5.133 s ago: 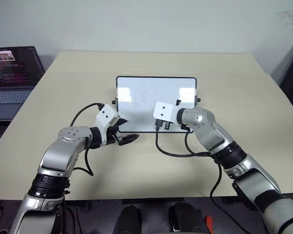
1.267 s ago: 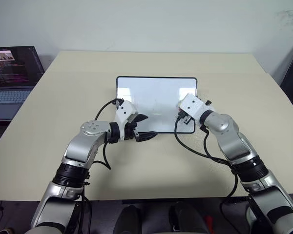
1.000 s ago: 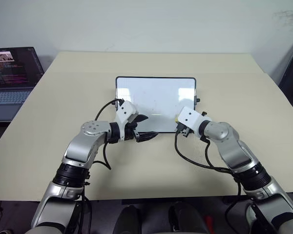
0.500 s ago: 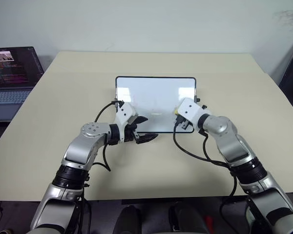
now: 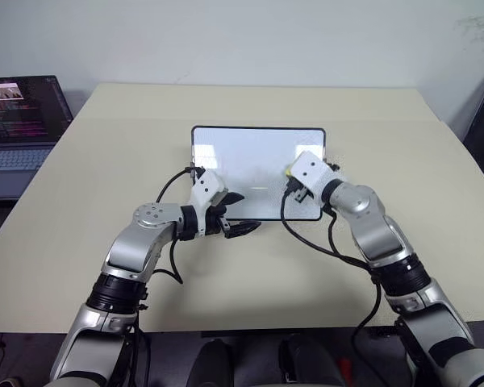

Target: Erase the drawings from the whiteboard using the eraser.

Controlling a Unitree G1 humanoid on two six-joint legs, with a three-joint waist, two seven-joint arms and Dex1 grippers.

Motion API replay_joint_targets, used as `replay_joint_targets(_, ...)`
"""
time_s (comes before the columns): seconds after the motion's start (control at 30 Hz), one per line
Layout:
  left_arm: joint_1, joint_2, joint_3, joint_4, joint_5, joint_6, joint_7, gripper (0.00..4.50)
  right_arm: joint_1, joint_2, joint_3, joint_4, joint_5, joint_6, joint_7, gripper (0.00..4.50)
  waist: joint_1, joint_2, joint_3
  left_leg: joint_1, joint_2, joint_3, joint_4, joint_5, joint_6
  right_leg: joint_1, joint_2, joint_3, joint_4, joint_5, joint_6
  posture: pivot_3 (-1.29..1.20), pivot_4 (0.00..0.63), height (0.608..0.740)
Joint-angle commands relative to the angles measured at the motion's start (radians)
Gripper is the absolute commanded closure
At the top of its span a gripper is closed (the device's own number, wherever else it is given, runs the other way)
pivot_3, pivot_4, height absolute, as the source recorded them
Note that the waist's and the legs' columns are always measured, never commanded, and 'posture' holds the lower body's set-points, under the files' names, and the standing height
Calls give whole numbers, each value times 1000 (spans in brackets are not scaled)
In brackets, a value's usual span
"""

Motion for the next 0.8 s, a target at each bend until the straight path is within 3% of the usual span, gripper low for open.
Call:
replay_joint_targets(0.03,-7,-4,17,-28,-12,-12,4,0,19,-7,-19,-8,0,36,-3,3389,-1,0,0,0,0,0,0,0,0,0,0,0,0,0,0,0,150,740)
replay_joint_targets(0.23,-25,-7,20,-49,-24,-6,0,0,19,23,-132,-132,64,72,-33,3389,1,0,0,0,0,0,0,0,0,0,0,0,0,0,0,0,150,740)
replay_joint_targets(0.37,-49,-9,7,-89,-32,-19,-21,0,92,22,-282,-380,148,207,-33,3389,7,1,1,-4,0,-1,0,0,0,-2,0,-1,-1,-1,1,0,150,740)
replay_joint_targets(0.57,-111,-55,-36,-103,-36,-46,-53,0,400,70,-542,-739,260,483,-59,3390,29,0,0,-5,-1,-2,-1,-3,-3,-2,-3,-2,-2,-4,2,0,150,740)
replay_joint_targets(0.8,-163,-110,-111,-43,-15,-98,-119,0,542,128,-560,-661,240,412,-187,3390,4,1,1,-1,-2,1,-1,-3,-3,-1,0,1,0,-5,4,0,150,740)
